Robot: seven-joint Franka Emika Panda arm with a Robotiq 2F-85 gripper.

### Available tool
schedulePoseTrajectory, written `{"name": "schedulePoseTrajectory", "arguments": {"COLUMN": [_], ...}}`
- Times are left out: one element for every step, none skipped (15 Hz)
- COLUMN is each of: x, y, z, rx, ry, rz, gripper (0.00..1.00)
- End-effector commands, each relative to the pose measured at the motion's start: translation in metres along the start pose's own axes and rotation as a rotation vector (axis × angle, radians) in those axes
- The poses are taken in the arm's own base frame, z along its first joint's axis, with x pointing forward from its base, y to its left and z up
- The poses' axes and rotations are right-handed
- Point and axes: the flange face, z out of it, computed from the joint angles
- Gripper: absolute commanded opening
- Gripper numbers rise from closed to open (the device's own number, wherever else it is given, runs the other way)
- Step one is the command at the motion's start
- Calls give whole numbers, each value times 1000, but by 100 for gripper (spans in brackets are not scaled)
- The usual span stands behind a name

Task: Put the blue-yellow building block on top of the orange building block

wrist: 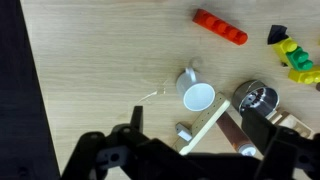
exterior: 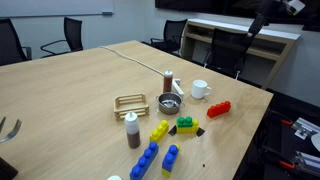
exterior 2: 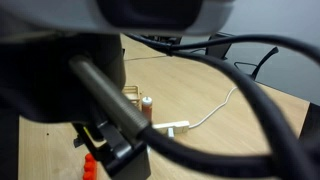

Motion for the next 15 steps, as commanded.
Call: {"name": "schedulePoseTrajectory", "arguments": {"x": [0, 4, 6, 8, 9, 8, 6, 2, -2, -9, -15, -22, -28, -19, -22], "y": [0, -6, -13, -29, -44, -63, -81, -100, -117, -133, -146, -156, -162, -161, -164], "z": [0, 1, 4, 9, 14, 21, 28, 39, 47, 56, 62, 67, 70, 73, 75], "rx": [0, -3, -7, 1, 10, 17, 29, 34, 43, 52, 61, 75, 85, 61, 63], "ry": [-1, 1, 2, -2, -8, -12, -21, -34, -47, -62, -80, -101, -109, -134, -140], "rz": [0, -18, -42, -98, -146, -220, -281, -344, -406, -468, -529, -590, -636, -560, -572], "gripper": [100, 100, 100, 100, 100, 100, 100, 100, 100, 100, 100, 100, 100, 100, 100]}}
